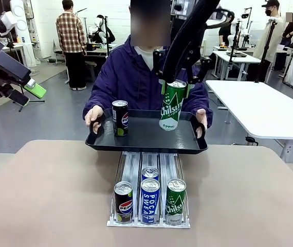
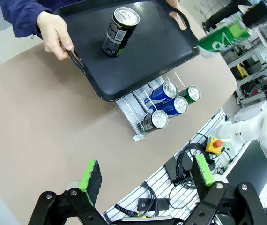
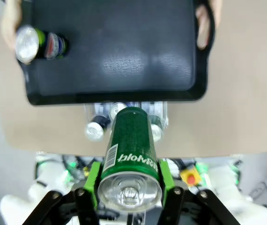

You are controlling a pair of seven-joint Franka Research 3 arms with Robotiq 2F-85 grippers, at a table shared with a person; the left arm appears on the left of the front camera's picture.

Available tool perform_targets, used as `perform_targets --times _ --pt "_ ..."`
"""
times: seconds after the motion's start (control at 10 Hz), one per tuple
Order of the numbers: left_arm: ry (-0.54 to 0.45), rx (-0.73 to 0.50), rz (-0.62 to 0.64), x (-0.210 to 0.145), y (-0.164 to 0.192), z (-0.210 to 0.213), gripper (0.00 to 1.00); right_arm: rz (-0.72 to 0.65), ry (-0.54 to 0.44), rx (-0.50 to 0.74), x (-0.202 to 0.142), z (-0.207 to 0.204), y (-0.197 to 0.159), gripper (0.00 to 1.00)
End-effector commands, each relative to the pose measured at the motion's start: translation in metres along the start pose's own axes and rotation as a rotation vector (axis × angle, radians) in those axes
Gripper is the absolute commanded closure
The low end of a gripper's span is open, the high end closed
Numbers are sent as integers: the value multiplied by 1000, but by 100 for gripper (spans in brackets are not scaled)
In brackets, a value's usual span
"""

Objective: Retrieve and hand over the desired beverage to the person.
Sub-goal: Place the picked can on the Handle tray extended by the person.

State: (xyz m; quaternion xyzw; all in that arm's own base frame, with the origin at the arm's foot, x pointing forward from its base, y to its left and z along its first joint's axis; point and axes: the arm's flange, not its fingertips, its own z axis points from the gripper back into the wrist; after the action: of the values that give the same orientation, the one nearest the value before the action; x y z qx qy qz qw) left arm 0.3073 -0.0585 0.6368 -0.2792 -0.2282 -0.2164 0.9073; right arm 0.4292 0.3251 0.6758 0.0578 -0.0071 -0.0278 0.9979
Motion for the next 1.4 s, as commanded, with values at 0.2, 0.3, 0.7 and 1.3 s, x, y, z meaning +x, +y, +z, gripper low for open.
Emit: perform_targets --times 0.2,0.3,0.7,1.3 --pt "2 -7 -3 0 0 1 0 -69 4 -25 78 -11 19 42" --pt "2 -7 -3 0 0 1 0 -72 53 -24 99 -20 21 42" --pt "2 -7 -3 0 0 1 0 -72 174 -55 149 -46 29 42" --pt "2 -7 -3 0 0 1 0 10 154 -113 153 -78 34 42"
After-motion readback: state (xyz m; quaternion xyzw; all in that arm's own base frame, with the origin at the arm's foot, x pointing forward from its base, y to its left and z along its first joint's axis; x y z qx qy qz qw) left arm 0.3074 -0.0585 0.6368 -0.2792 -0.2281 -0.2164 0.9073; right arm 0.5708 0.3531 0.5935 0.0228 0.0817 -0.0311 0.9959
